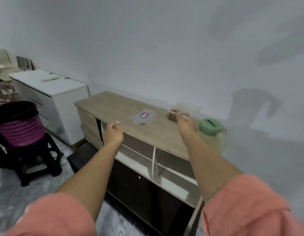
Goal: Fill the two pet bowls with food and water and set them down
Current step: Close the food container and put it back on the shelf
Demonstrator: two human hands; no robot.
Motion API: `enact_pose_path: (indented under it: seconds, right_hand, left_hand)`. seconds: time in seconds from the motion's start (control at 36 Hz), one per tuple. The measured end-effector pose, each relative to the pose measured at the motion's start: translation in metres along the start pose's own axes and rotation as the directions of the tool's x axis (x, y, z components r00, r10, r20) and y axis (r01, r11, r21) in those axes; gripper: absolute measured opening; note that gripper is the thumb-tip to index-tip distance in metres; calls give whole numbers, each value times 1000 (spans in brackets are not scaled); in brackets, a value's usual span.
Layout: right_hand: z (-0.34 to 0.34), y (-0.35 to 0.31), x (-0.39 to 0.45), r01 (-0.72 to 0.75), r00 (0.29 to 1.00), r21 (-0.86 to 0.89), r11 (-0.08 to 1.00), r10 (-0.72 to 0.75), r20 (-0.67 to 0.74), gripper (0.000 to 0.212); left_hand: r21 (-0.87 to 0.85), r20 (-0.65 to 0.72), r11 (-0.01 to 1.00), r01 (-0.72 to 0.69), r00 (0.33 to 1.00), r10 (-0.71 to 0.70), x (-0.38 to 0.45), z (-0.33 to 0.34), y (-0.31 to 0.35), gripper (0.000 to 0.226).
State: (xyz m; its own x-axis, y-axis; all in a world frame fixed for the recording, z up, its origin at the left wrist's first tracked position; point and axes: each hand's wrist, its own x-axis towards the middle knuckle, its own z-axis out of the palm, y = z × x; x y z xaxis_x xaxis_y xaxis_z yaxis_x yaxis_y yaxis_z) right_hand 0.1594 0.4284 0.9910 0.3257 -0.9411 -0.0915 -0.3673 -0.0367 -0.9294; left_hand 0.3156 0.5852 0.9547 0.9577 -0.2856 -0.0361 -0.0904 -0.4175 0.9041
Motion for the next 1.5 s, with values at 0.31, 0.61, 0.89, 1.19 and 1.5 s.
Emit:
enact_pose_path:
  seconds: [0.31,0.61,0.89,1.19,1.5]
  right_hand:
    - [110,-27,84,-16,999,-54,998,18,39,51]
    - [203,-31,183,-113,989,-70,991,119,83,48]
    - [259,-15,256,-230,972,-116,966,234,16,43]
    - [292,12,346,-361,931,-116,925,351,-98,46]
    - [313,28,374,-454,891,-129,882,444,-95,65]
  left_hand:
    - [36,52,998,50,997,-52,114,8,-17,59]
    - [90,140,990,112,982,-124,240,41,-29,54]
    - [344,319,928,140,912,-256,330,111,-48,50]
    - [531,535,847,-23,784,-314,420,187,-62,60]
    - [615,551,782,-101,764,-335,447,223,-66,57]
